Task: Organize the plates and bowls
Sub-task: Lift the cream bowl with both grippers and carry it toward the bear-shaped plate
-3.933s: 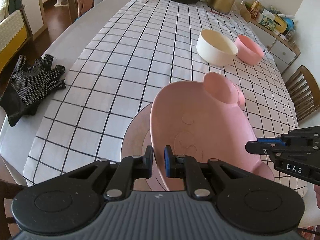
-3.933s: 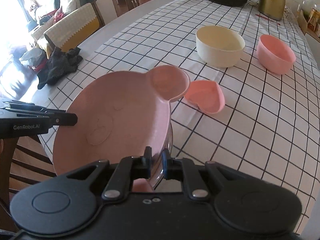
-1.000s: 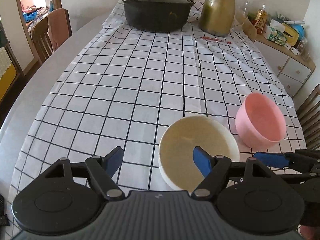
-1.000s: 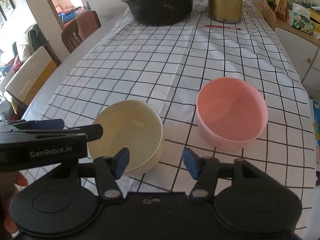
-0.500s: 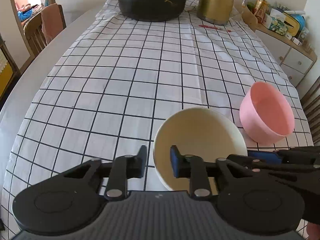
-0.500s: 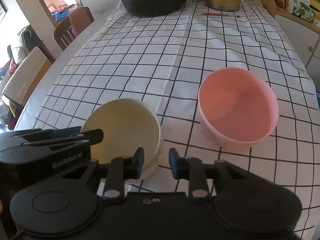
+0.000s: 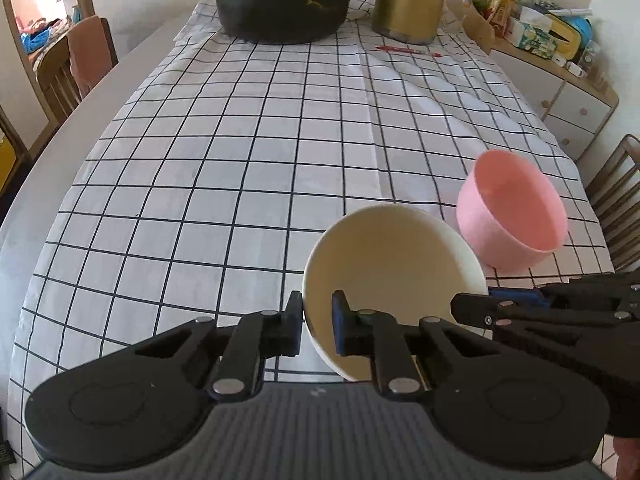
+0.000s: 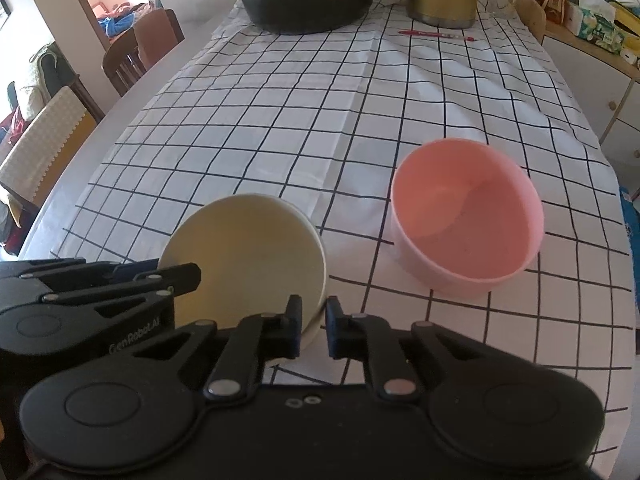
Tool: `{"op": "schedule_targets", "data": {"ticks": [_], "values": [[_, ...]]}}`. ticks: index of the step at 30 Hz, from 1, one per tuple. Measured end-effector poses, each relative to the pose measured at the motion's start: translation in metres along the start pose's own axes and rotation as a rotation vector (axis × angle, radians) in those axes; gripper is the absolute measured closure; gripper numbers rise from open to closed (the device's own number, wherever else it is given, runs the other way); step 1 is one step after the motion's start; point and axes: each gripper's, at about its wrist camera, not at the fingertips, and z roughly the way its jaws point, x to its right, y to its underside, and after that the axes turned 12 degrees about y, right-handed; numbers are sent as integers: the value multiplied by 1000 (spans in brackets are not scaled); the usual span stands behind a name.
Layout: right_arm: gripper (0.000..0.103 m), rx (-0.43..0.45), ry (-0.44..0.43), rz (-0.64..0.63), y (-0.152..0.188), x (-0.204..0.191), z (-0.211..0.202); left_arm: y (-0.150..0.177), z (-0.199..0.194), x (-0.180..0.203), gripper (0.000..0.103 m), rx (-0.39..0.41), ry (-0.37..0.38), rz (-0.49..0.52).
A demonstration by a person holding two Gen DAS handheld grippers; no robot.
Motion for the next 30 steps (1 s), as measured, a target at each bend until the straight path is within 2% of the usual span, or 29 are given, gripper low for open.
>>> {"op": "schedule_targets", "data": {"ticks": [14, 30], "values": [[93, -16, 18, 28, 32, 29, -59, 25, -46, 42, 88, -29, 89, 42], [95, -46, 66, 86, 120, 65, -123, 96, -98, 105, 88, -104, 195, 149]]}}
